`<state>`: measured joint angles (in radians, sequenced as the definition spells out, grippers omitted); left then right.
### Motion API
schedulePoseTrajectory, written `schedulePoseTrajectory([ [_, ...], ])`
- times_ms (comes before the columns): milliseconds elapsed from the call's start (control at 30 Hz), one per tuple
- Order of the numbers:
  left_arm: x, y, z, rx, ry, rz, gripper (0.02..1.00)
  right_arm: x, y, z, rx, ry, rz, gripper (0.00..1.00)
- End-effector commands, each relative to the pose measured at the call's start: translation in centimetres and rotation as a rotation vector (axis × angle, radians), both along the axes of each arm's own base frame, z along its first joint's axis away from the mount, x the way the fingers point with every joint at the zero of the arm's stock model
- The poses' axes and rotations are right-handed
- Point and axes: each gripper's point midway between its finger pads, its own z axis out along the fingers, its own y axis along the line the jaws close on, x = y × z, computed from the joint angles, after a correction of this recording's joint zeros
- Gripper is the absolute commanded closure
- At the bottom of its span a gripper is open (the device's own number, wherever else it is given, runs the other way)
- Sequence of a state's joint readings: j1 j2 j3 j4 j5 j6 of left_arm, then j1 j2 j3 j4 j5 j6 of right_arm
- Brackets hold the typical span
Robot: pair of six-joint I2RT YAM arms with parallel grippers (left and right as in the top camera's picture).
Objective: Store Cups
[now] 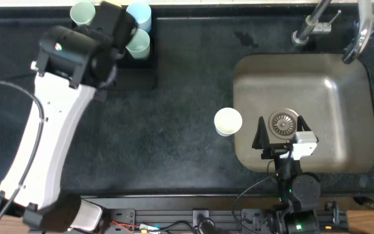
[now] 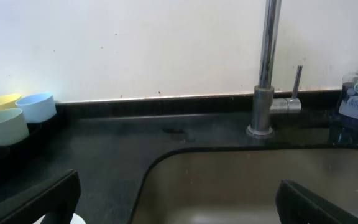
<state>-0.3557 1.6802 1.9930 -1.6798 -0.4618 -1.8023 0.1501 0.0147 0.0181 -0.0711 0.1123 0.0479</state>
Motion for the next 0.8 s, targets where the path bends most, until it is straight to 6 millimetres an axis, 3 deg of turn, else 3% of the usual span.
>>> schedulePoseTrajectory([
  [33,0.4,0.4,-4.6,-0.131,0.089,0.168,0.982,0.0,-0.3,-0.3,-0.007,-0.003,-0.018,0.005],
  [300,2.9,0.7,-11.7,-0.229,0.15,0.172,0.982,0.0,-0.3,-0.3,-0.007,-0.003,-0.018,0.003],
  [467,5.2,1.0,-14.0,-0.251,0.145,0.155,0.982,0.0,-0.3,-0.3,-0.007,-0.003,-0.018,0.003],
  [800,6.8,1.4,-17.7,-0.298,0.197,0.194,0.982,0.0,-0.4,-0.3,-0.007,-0.003,-0.018,0.005],
])
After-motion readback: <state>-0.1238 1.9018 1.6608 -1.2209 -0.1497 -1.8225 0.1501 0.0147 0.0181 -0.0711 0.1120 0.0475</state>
